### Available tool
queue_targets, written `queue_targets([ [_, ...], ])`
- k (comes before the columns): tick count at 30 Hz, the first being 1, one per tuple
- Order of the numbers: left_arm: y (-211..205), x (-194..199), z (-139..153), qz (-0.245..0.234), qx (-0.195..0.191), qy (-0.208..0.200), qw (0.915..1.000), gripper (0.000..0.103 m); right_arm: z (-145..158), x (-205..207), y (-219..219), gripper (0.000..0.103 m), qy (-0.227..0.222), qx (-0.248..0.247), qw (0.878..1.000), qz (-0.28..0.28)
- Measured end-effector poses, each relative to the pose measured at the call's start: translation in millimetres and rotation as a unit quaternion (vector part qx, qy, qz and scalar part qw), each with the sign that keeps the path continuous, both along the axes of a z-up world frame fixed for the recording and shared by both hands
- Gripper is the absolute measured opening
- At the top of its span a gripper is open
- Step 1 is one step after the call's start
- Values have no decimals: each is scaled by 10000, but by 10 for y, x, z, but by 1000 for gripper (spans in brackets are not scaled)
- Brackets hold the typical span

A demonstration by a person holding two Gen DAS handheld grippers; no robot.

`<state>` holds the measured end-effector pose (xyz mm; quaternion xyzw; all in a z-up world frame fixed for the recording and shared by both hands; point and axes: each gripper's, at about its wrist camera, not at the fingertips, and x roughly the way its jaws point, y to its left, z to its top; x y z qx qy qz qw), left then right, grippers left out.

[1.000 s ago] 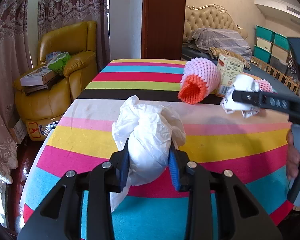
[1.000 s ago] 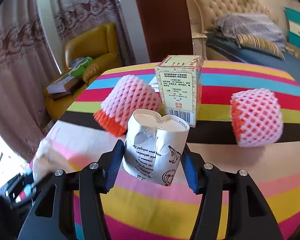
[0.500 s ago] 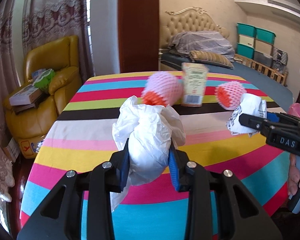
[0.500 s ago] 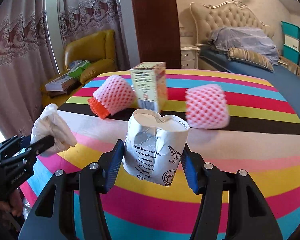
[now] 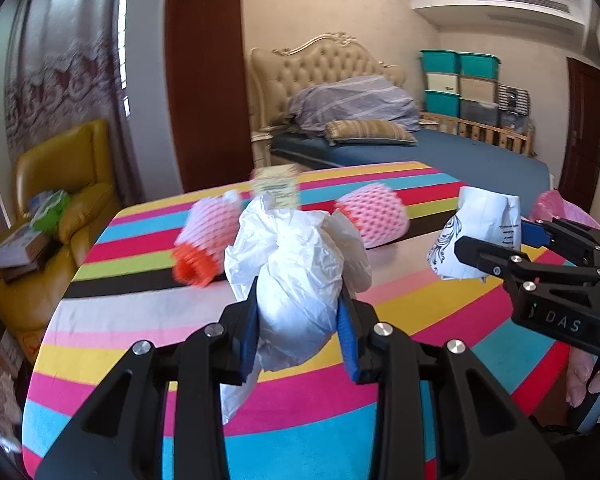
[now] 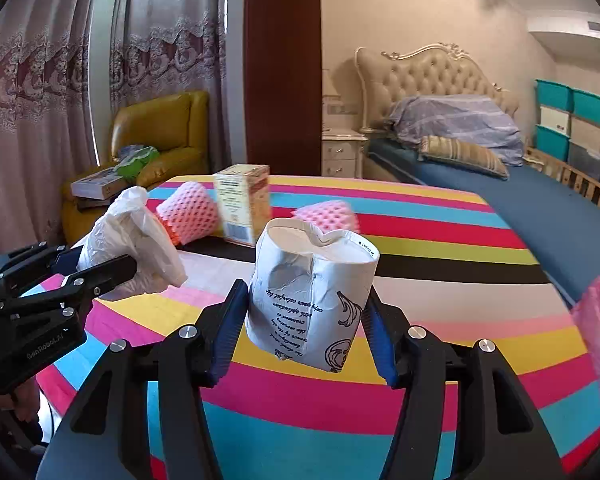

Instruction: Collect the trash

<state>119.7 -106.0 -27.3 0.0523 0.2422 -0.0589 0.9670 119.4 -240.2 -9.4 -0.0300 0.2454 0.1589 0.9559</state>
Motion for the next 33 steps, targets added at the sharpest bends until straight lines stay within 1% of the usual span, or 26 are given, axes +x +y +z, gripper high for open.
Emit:
queue_targets([
  [4,-273,26,27,-256,64,-102,9996,33,5,-66,-200,54,-100,-19,9998,-174],
  [10,-676,97,50,-620,192,-184,9977,33,-19,-138,-608,54,-181,-58,9980,-607],
  [19,-1211,303,47,-1286,90,75,9916,33,-53,-176,-1169,54,-175,54,9931,-1159],
  [22,-1427,367,67,-1503,110,102,9885,33,-50,-205,-1361,54,-198,67,9905,-1357],
  [28,-1919,466,133,-1962,153,58,9804,33,-38,-306,-1898,54,-263,115,9819,-1874],
  [33,-2438,539,169,-2406,129,59,9705,33,-49,-357,-2390,54,-314,122,9728,-2292],
])
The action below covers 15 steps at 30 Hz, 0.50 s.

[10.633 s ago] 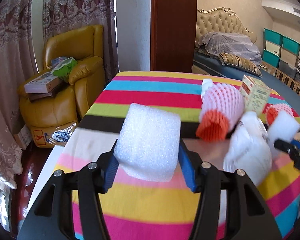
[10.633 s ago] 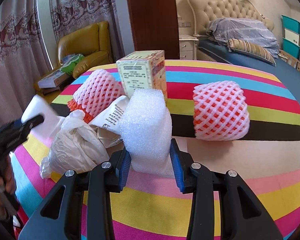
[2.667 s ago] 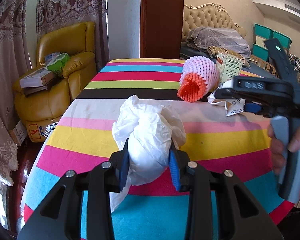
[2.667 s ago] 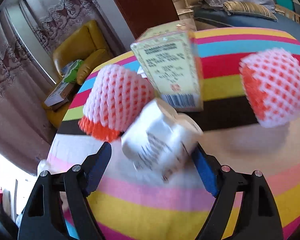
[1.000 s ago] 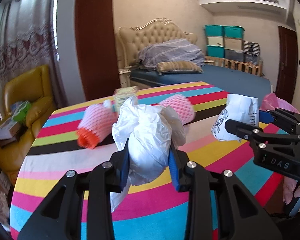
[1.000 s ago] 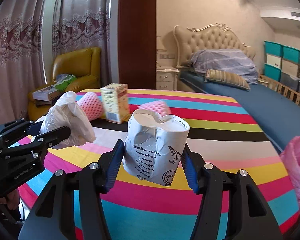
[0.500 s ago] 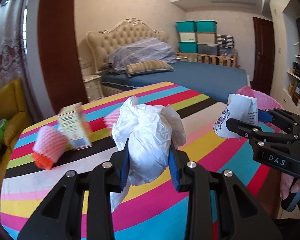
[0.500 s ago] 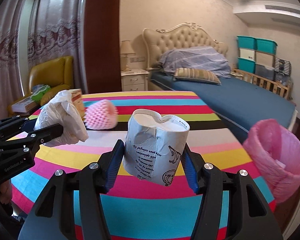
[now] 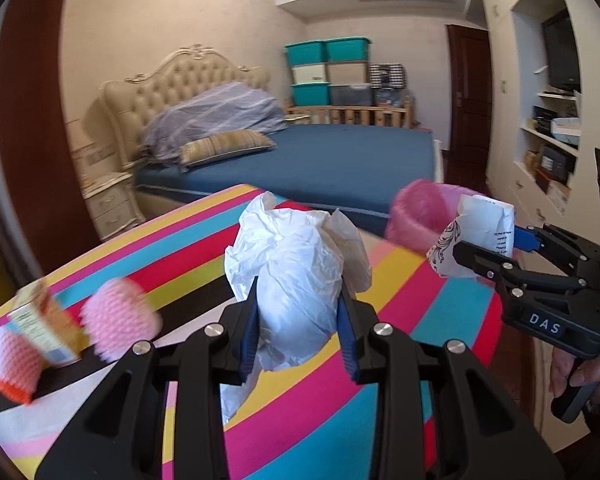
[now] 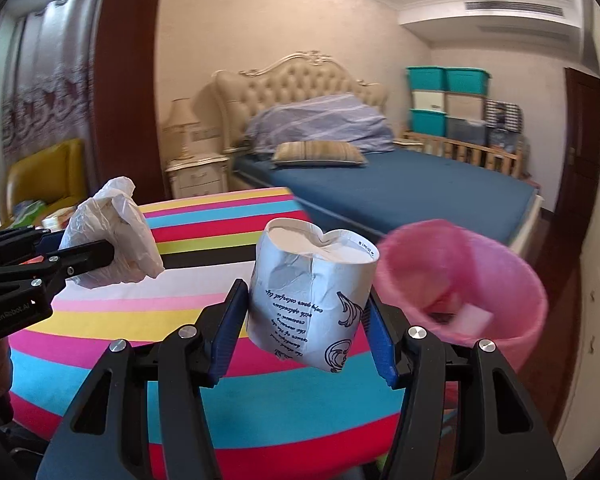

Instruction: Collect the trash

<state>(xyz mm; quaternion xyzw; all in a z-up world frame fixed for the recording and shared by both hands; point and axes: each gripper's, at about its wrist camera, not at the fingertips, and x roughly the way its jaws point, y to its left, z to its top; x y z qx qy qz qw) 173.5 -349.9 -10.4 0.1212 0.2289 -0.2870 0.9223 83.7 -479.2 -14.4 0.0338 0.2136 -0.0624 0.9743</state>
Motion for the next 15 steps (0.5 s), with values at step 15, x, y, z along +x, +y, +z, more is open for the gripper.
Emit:
queue_targets([
  [15,-1565,483,29,-1147,-453,293,9919,33,-82,-16,-1262,54,159,-136,9965,-807],
])
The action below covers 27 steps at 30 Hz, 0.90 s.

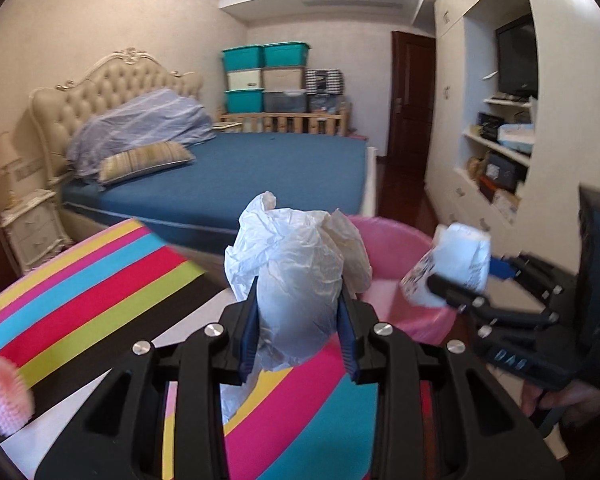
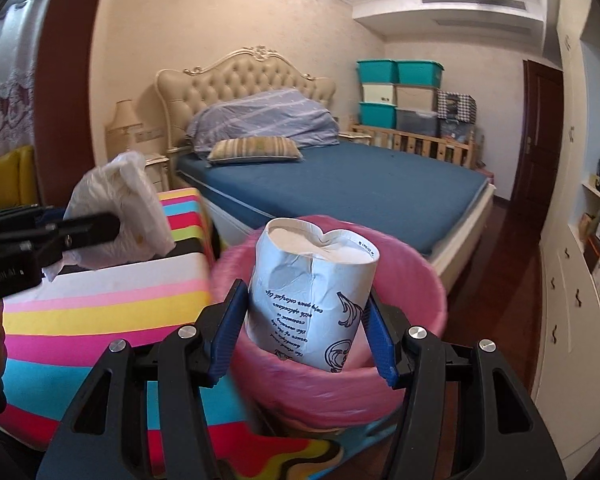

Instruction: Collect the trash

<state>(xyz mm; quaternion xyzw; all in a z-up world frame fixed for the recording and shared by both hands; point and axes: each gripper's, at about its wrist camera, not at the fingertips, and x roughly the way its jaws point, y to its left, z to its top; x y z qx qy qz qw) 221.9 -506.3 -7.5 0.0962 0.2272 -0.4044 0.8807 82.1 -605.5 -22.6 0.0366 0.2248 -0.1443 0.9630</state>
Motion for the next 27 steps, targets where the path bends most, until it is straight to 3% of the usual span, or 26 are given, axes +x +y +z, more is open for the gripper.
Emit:
queue_targets([
  [5,-514,148,92,-427,-204,118,9988,33,-47,70,-318,54,-2,-14,9998,-180],
  [11,-948,378,-6,-474,-247,414,9977,35,-121,219,-575,55,-13,108,9999,-132],
  [13,-1083,462,-67,-523,-223,530,9970,42,-169,271,-616,56,-23,146,9999,-28],
  [14,-1159,502,-105,-521,-138,537,9971,54,-186,274,-629,58,-41,163,9999,10],
  [15,-1211,533,-134,-405,-45,463,9981,69,-217,279,-662,68,-28,194,9998,8],
  [16,-1225,555,-146,-325,-27,414,9986,73,-235,272,-645,69,-22,222,9997,-26],
  [19,-1168,641,-164,-96,-15,359,9993,75,-258,182,-729,69,-81,357,9992,-175],
  [21,-1033,683,-158,142,-25,253,9996,87,-250,63,-741,69,-128,351,9989,-282],
  [24,-707,658,-135,585,30,-57,9983,97,-222,-84,-699,71,-196,392,9985,-319],
  [27,-341,574,-135,922,103,-216,9955,98,-173,-178,-625,75,-206,427,9984,-321],
])
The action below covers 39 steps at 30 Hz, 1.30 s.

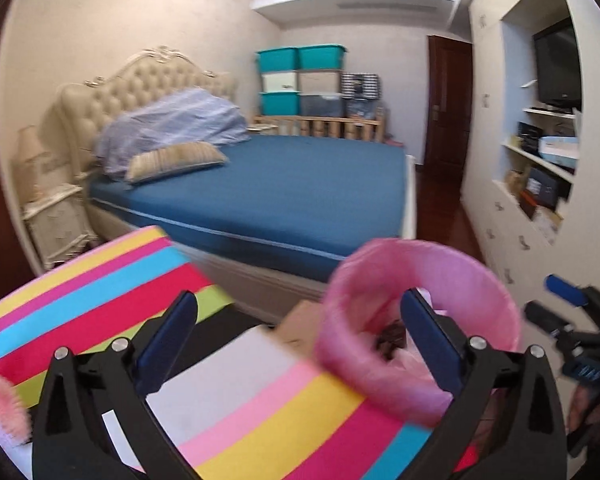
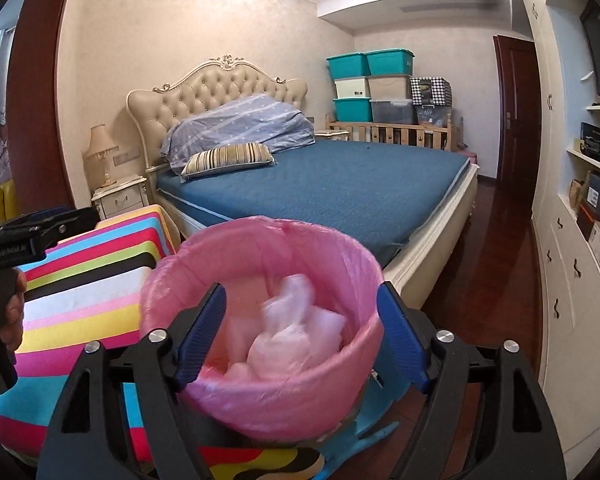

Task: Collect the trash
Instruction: 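Open both tools over the pink bin to drop cup and bag, then move both open tools back over the table items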

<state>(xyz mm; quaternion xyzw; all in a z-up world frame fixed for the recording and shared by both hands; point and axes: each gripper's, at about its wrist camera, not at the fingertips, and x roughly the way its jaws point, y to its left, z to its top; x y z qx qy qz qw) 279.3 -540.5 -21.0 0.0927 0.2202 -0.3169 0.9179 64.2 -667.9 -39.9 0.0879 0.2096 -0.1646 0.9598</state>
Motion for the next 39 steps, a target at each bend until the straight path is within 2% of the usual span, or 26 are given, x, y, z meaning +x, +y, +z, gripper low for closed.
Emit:
queue_targets([
  [4,590,-113,-12,120,-138,68,9998,98,48,5,240,78,12,84,9997,214],
  [6,929,-181,-30,384,-144,28,9992,98,64,58,444,78,2,146,9990,414],
  [9,1363,-253,-59,586,202,-8,9981,98,65,180,787,78,42,203,9964,825],
  [10,1564,-313,-66,812,356,-207,9959,98,58,198,868,78,59,190,9957,910],
  [13,2002,-443,-67,1065,503,-391,9923,98,48,388,1280,78,126,212,9911,1311],
  [15,2351,-517,-62,1380,661,-547,9867,98,56,489,1507,79,166,230,9884,1494],
  [20,3146,-699,-103,2149,806,-607,9714,98,57,730,2204,79,324,215,9754,2172],
  [25,3956,-766,-160,2968,902,-384,9499,98,43,881,2828,79,521,196,9603,2732],
  [28,4393,-775,-156,3311,814,-258,9397,98,18,1022,3215,79,693,262,9504,3020],
  [33,5000,-746,-150,3585,626,-13,9314,98,5,1267,3688,79,917,222,9385,3323],
  [39,5374,-547,-204,3604,337,508,9308,98,19,1653,4032,79,1124,394,9302,3471],
])
